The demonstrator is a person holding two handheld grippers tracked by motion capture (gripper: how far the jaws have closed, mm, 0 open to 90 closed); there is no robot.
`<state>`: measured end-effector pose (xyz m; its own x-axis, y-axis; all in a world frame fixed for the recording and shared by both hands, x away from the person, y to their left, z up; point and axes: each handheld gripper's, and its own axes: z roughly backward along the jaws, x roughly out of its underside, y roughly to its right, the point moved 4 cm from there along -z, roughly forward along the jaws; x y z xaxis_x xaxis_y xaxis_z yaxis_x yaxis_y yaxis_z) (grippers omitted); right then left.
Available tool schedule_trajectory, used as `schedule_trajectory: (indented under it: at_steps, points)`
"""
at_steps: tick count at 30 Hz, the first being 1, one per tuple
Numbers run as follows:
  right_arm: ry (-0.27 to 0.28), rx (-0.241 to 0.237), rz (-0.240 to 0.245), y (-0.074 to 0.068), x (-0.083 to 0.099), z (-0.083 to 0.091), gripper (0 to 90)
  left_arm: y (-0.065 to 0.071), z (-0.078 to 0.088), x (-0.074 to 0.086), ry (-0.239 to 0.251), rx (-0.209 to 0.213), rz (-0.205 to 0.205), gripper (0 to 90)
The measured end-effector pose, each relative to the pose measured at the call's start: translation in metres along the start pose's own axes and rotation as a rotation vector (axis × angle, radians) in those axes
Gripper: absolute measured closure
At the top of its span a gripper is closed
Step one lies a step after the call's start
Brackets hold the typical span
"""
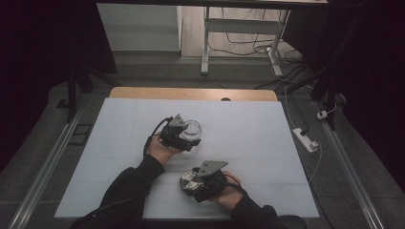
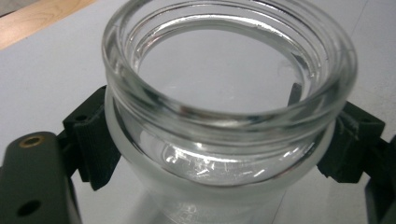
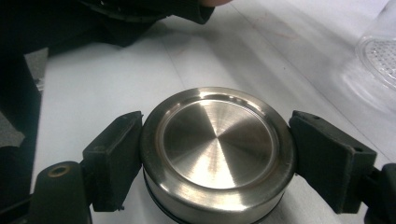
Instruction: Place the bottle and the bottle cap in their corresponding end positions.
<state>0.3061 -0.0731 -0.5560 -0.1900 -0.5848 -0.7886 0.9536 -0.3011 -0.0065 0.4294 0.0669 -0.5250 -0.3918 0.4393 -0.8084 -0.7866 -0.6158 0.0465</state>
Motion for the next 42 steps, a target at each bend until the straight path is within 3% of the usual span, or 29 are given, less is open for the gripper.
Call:
schedule_trajectory:
  at_steps: [16, 25, 30, 33, 37, 42]
  points:
    - [-0.083, 0.037, 0.039, 0.004, 0.006, -0.005, 19.7, 0.000, -0.009, 0.009, -0.024, 0.014, 0.008, 15.2]
    - [-0.103, 0.030, 0.012, 0.005, 0.007, -0.005, 18.4, 0.002, -0.008, 0.013, -0.019, 0.006, -0.012, 14.8]
    - [-0.095, 0.037, 0.004, 0.003, 0.005, -0.005, 16.1, 0.002, -0.008, 0.013, -0.020, 0.014, -0.010, 14.4]
    - [-0.081, 0.036, -0.004, 0.002, 0.003, -0.004, 14.2, 0.001, -0.010, 0.012, -0.036, 0.025, 0.021, 13.1]
    - [-0.064, 0.038, -0.006, 0.002, 0.001, -0.001, 12.0, 0.003, -0.012, 0.014, -0.084, 0.006, -0.014, 8.3]
    - [-0.041, 0.037, -0.024, 0.004, -0.003, 0.004, 10.3, 0.006, -0.009, 0.012, -0.099, 0.007, -0.032, 3.7]
